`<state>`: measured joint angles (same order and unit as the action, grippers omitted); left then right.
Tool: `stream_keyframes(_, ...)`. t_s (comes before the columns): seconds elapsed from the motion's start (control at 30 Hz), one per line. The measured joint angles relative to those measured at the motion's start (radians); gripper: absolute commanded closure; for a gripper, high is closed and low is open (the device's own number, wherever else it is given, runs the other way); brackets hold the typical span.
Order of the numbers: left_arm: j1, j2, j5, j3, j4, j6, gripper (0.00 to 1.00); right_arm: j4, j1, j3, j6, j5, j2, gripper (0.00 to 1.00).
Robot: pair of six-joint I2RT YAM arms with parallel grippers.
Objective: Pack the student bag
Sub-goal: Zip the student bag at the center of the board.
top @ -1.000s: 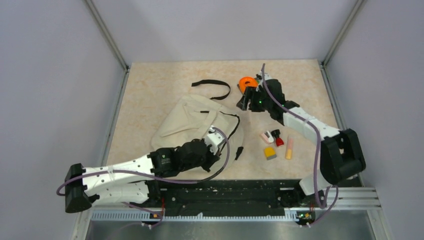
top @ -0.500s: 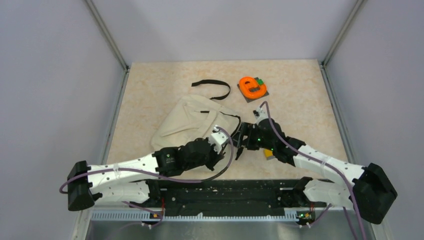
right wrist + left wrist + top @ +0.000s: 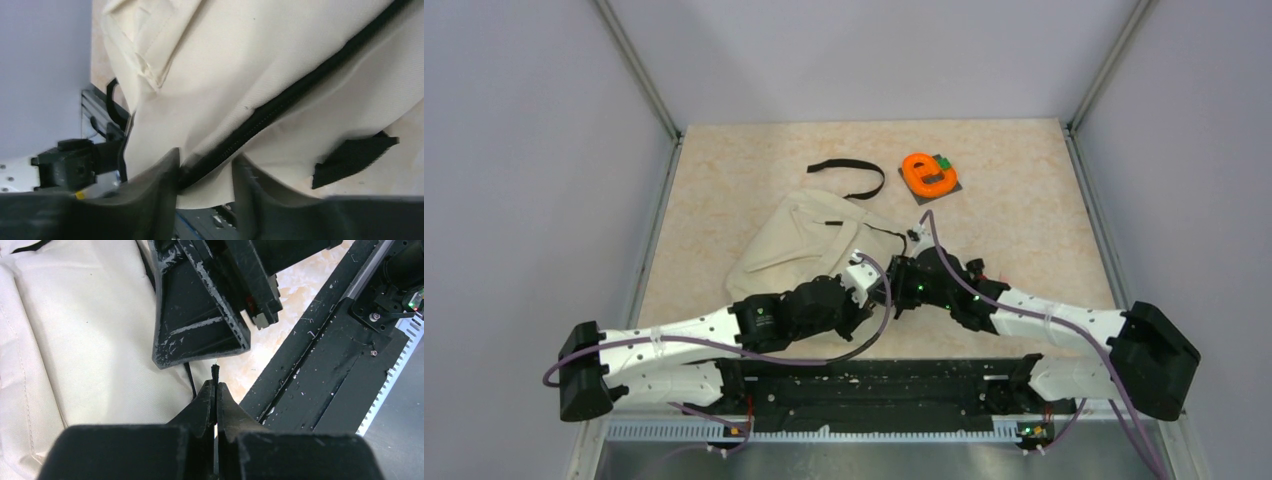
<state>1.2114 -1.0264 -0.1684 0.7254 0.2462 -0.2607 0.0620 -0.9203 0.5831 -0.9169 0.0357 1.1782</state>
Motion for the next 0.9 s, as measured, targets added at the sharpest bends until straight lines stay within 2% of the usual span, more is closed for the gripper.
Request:
stream_keyframes(0.03, 0.000, 0.000, 0.000, 0.000, 0.000, 0.000, 1.00, 0.001, -0.001, 0.003, 0.005, -0.001, 0.011, 0.99)
stream_keyframes(0.07, 0.000, 0.000, 0.000, 0.000, 0.000, 0.000, 1.00, -0.003, -0.003, 0.007, 0.005, -0.007, 0.019, 1.00)
stream_keyframes(0.43, -0.002, 0.003, -0.019, 0.000, -0.003, 0.003, 1.00, -0.168, 0.017, 0.121, 0.164, -0.123, 0.017, 1.00)
stream_keyframes(0.9, -0.010, 0.008, -0.061, -0.001, -0.071, 0.008, 1.00, -0.248, 0.287, 0.155, 0.373, 0.074, -0.017, 1.00)
